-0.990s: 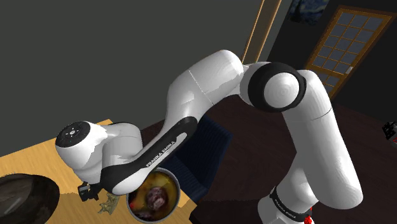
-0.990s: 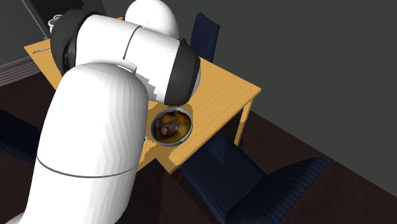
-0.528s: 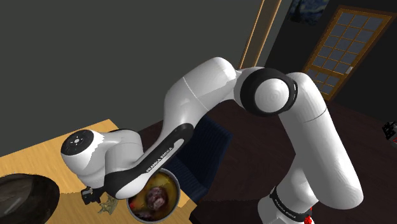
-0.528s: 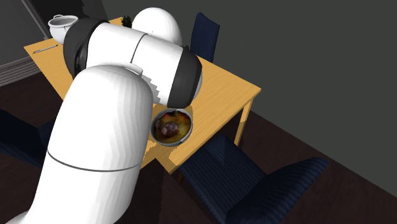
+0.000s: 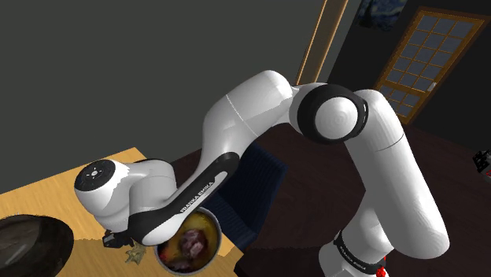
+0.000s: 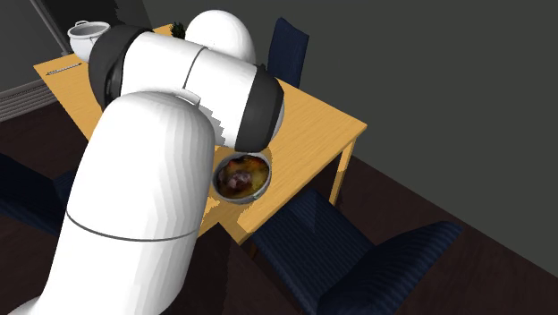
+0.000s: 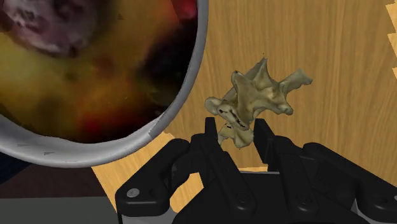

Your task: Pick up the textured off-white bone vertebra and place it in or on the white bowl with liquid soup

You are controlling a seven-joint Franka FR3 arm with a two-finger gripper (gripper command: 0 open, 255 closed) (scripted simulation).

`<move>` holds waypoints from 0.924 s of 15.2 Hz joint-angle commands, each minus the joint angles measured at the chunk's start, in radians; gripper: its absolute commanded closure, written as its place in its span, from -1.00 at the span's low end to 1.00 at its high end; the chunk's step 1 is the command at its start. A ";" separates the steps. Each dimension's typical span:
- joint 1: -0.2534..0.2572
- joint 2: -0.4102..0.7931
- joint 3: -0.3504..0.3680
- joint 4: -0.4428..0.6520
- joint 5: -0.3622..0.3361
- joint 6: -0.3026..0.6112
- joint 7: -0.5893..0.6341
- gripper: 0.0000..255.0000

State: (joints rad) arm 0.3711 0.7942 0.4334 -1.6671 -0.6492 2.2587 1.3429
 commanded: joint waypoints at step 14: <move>-0.020 -0.064 0.028 -0.018 0.034 -0.049 -0.025 1.00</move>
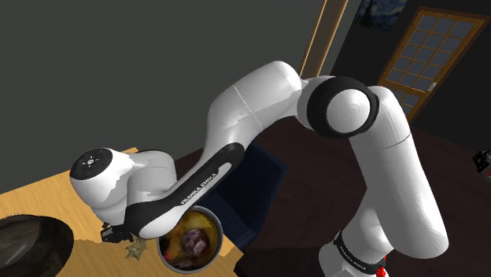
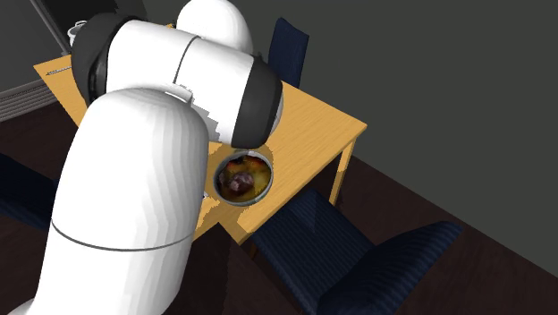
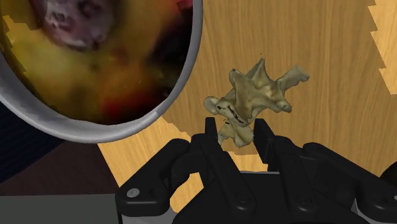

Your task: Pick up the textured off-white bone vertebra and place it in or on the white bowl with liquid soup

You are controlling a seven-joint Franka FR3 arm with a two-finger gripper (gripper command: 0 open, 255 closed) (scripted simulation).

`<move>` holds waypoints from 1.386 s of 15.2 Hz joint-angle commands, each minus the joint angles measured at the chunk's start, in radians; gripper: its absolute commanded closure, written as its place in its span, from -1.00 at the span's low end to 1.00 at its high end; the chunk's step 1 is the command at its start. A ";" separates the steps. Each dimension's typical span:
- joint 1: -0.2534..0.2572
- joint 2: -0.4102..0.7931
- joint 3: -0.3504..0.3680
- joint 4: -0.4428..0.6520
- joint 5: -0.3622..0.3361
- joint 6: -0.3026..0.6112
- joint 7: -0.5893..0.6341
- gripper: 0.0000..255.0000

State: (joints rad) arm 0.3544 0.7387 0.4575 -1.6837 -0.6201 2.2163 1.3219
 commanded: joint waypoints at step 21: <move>-0.048 -0.179 0.077 0.019 0.110 -0.178 -0.088 1.00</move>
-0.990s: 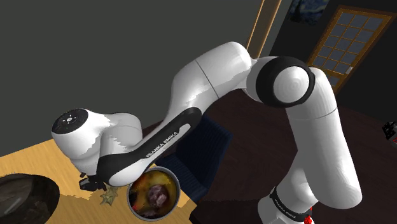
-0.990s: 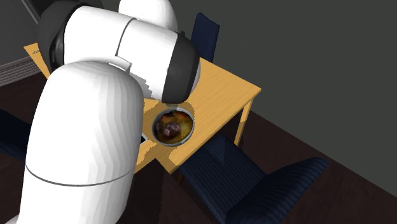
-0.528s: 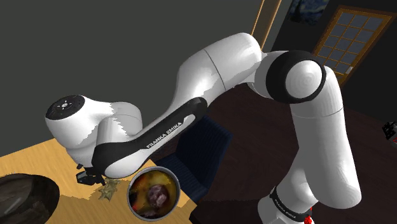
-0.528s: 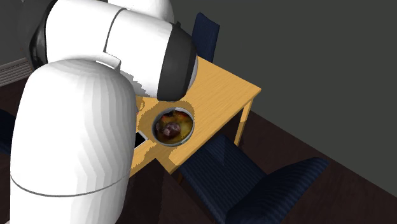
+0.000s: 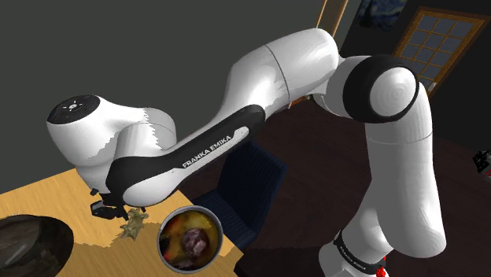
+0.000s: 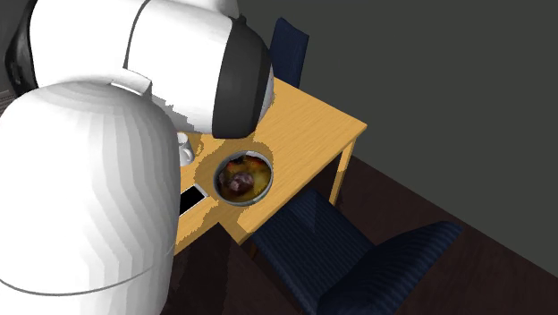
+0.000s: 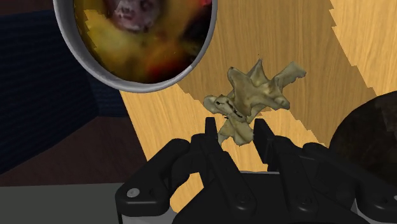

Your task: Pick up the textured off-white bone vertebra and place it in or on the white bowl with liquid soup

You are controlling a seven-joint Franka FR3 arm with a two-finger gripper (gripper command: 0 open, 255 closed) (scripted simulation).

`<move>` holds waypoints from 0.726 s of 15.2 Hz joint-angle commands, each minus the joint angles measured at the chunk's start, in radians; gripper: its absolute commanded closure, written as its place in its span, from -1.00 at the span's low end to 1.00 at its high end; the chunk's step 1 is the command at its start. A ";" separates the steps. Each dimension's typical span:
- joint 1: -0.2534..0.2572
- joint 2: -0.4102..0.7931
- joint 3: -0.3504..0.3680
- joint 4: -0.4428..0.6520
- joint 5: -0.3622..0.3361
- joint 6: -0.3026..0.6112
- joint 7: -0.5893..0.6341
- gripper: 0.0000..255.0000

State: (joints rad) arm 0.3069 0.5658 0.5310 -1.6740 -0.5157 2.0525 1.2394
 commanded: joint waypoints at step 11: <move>-0.141 -0.282 0.057 -0.309 0.117 0.077 -0.078 1.00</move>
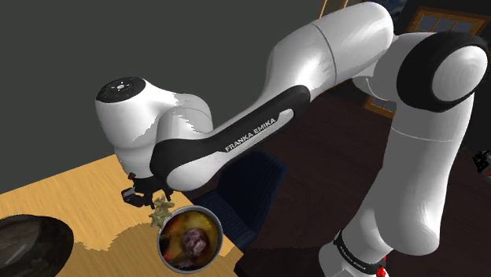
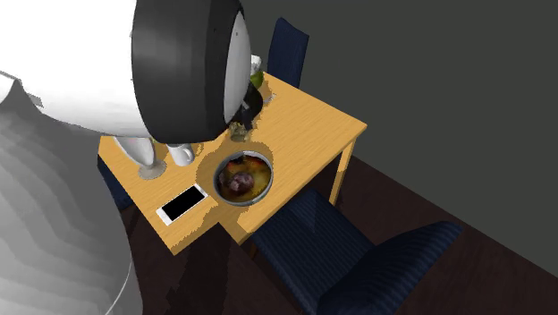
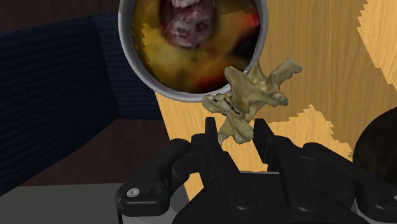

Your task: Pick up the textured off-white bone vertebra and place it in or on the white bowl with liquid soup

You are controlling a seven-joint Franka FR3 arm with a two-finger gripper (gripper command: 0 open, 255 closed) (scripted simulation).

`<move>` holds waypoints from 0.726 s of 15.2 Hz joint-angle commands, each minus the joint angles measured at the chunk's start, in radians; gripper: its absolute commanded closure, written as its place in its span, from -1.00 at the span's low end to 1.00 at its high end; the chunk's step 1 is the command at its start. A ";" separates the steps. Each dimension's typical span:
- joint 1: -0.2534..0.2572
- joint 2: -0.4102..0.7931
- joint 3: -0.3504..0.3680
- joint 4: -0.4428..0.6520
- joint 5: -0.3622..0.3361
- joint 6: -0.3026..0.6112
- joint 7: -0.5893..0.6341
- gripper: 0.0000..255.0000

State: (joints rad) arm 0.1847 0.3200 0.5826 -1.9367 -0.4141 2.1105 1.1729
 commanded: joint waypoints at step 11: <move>-0.094 -0.201 0.009 -0.319 0.083 0.174 -0.073 1.00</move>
State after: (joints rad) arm 0.0904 0.1084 0.5941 -2.2514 -0.3200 2.2719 1.0920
